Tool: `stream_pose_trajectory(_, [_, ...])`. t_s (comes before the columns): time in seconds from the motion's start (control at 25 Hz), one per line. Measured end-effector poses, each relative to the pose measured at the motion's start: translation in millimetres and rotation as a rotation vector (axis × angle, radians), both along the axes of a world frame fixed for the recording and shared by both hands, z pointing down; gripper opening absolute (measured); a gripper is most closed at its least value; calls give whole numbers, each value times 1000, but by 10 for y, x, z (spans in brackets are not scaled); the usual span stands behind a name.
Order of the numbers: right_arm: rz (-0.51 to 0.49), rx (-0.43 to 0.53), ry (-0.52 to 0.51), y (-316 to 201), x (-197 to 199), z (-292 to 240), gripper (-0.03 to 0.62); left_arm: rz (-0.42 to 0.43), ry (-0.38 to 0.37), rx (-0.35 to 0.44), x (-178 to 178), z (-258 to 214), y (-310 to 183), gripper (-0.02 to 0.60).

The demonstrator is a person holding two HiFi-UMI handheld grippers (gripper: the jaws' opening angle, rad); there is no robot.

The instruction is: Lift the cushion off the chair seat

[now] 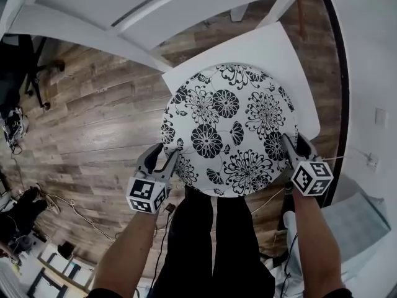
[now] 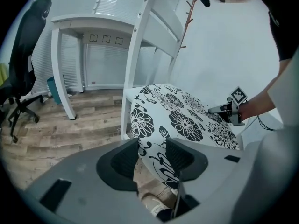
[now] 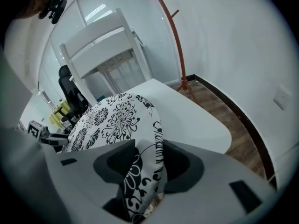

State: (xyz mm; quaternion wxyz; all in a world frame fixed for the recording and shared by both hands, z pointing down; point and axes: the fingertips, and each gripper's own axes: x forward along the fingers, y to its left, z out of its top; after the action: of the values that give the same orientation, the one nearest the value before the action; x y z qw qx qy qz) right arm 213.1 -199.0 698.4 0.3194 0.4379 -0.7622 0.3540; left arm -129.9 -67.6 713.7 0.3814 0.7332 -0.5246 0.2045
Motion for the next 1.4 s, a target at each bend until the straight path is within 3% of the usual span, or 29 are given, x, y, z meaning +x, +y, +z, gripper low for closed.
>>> stream_pose_trajectory(0.04, [-8, 3, 0, 4, -21, -25, 166, -4, -1, -3, -24, -22, -4, 182])
stream_pose_trajectory(0.12, [-14, 19, -1, -6, -41, -84, 70, -5, -15, 10, -71, -91, -25, 61])
stream_pose_trajectory(0.24, [-17, 34, 0, -4, -46, -114, 46, 30, -30, 40, -59, -163, -55, 28])
stream_pose_trajectory(1.08, [10, 87, -44, -58, -106, -444, 41, 67, -40, 95, -12, -564, -26, 23])
stream_pose_trajectory(1.4, [3, 120, -91, 1, -129, -440, 41, 66, -81, 133, 4, -597, -11, 20])
